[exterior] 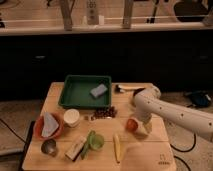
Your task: Place apple in paper cup
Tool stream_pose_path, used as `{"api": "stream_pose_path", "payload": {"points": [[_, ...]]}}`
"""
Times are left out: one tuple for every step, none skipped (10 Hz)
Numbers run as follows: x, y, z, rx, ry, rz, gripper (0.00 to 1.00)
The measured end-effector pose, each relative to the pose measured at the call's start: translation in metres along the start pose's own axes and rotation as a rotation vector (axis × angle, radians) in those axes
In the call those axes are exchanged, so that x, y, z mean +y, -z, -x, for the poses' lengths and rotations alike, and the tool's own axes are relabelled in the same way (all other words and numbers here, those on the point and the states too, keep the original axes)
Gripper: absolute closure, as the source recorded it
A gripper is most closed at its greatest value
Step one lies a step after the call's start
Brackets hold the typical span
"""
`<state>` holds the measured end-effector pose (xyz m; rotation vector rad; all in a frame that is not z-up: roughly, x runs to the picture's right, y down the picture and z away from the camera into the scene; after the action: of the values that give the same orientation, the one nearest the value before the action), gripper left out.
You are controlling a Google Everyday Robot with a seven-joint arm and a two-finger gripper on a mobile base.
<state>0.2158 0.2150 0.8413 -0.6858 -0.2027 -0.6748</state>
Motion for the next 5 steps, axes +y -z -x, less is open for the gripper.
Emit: {"api": "stream_pose_path", "payload": {"points": [[-0.0001, -0.0003, -0.0001, 0.001, 0.004, 0.000, 0.20], [-0.0002, -0.0007, 0.0002, 0.001, 0.009, 0.001, 0.20], [-0.0003, -0.0008, 0.0002, 0.001, 0.014, 0.001, 0.20], [-0.0001, -0.0015, 0.0007, 0.000, 0.020, 0.002, 0.20], [0.0001, -0.0020, 0.0008, 0.000, 0.030, 0.003, 0.20]]}}
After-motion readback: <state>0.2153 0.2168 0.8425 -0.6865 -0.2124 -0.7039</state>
